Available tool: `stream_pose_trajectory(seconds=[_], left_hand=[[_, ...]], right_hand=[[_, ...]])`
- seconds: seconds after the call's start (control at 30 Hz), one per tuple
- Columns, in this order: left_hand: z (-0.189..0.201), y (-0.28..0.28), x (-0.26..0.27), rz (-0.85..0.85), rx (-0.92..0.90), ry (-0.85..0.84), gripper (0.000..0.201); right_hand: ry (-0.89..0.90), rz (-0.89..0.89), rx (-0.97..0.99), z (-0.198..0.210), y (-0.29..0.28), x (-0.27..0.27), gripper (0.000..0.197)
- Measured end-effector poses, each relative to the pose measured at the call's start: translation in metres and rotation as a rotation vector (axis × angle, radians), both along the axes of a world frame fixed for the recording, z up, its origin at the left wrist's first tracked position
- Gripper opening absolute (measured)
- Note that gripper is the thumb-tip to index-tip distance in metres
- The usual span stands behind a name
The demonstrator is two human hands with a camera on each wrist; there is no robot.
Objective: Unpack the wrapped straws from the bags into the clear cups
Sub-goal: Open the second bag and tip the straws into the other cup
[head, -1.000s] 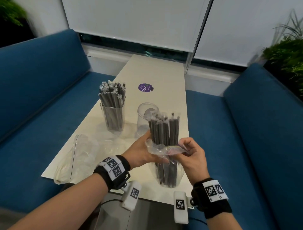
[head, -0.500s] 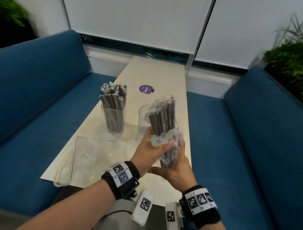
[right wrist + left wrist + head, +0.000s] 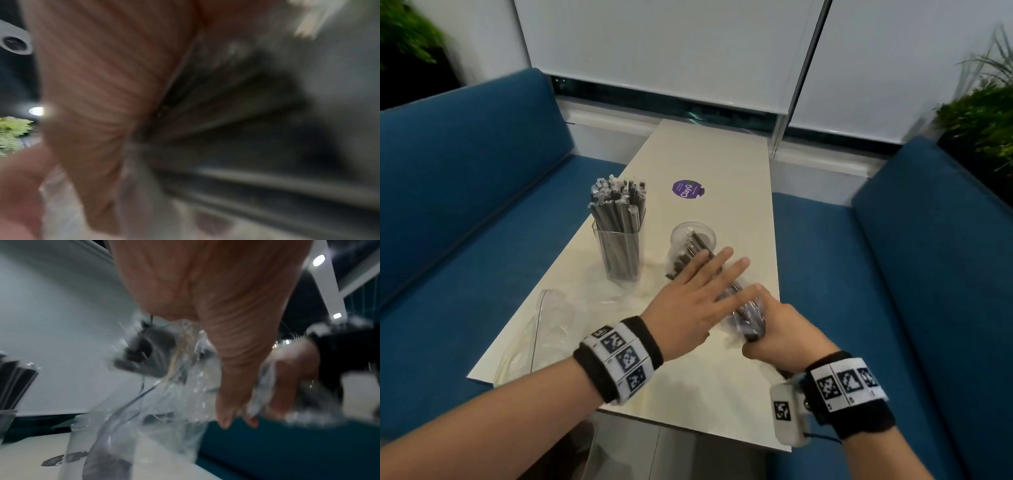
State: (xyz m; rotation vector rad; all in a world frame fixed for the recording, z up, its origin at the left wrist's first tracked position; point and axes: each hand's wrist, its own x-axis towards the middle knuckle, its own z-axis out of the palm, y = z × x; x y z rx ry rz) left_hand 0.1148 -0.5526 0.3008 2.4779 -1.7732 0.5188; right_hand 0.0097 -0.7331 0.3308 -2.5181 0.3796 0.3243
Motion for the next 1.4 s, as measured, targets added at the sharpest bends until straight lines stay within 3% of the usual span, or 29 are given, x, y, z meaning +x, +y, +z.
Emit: stream_pose_trajectory(seconds=[0.07,0.17,0.3,0.4,0.5,0.63,0.77,0.97,1.13,1.4], left_hand=[[0.007,-0.011,0.013,0.055,-0.017,0.001,0.099],[0.031,-0.025,0.037,0.103,-0.191,0.092,0.069],[0.072,-0.042,0.076,0.199,-0.431,0.555,0.049],[0.091,-0.049,0.106,0.181,-0.538,0.812,0.036],[0.091,-0.055,0.130,0.158,-0.589,1.008,0.041],[0.070,-0.062,0.148,0.135,-0.783,1.319,0.060],[0.042,-0.065,0.154,0.121,-0.805,1.392,0.059],[0.043,-0.062,0.153,0.116,-0.718,1.273,0.032],[0.049,-0.054,0.152,0.084,-0.756,1.261,0.041],[0.031,-0.050,0.152,0.158,-0.695,1.368,0.066]], right_hand=[[-0.038,0.066,-0.061,0.024,-0.007,0.012,0.074],[-0.211,0.062,0.058,0.068,-0.025,0.026,0.090],[-0.472,0.021,0.376,0.123,-0.036,0.041,0.082],[-0.619,0.019,0.399,0.131,-0.032,0.076,0.079],[-0.786,-0.053,0.285,0.122,-0.023,0.122,0.060],[-0.817,-0.117,0.234,0.109,-0.019,0.170,0.053],[-0.778,-0.088,0.207,0.087,-0.017,0.196,0.045],[-0.815,-0.092,0.222,0.083,-0.016,0.203,0.041],[-0.831,-0.066,0.222,0.093,-0.012,0.203,0.042],[-0.719,-0.151,0.227,0.074,-0.016,0.212,0.033]])
